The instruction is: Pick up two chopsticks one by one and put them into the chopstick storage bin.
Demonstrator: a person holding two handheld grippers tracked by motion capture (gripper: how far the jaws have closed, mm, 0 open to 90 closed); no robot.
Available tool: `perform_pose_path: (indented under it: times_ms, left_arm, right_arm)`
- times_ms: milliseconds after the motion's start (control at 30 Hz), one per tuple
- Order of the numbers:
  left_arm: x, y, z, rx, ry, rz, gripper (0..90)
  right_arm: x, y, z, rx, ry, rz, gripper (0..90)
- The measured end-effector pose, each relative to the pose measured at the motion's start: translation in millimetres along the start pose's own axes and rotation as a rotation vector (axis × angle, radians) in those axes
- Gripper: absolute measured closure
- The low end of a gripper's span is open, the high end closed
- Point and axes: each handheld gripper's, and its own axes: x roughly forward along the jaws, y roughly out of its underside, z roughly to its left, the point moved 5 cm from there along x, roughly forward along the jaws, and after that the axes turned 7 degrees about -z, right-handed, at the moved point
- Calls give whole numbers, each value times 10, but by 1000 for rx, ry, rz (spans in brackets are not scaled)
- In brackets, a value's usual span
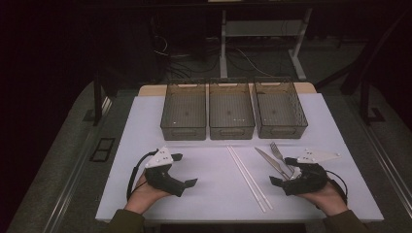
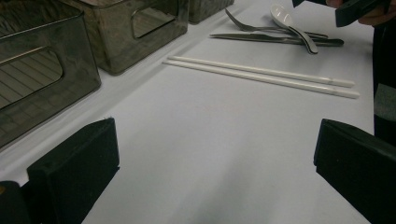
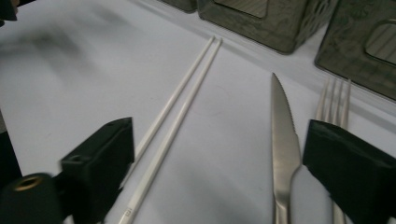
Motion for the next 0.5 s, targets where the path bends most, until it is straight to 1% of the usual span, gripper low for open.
perform_pose_path:
  times_ms: [100, 167, 267, 400, 433, 500]
  left_arm:
    - [3, 4, -7, 6, 4, 5, 0]
    - [6, 5, -6, 4, 4, 5, 0]
    - [10, 6, -7, 0, 2, 5, 0]
    - [11, 8, -9, 1, 4, 6, 0]
    - [11, 8, -9, 1, 4, 6, 0]
    - [12, 11, -10, 1, 4, 6, 0]
  right_arm:
    - [53, -21, 25, 7, -8, 9, 143]
    - [86, -27, 35, 2, -9, 15, 145]
    - [126, -33, 49, 9, -14, 18, 147]
    - [180, -40, 73, 7, -22, 25, 148]
    - [190, -39, 74, 0, -22, 31, 148]
    - [216, -42, 89, 4, -30, 32, 148]
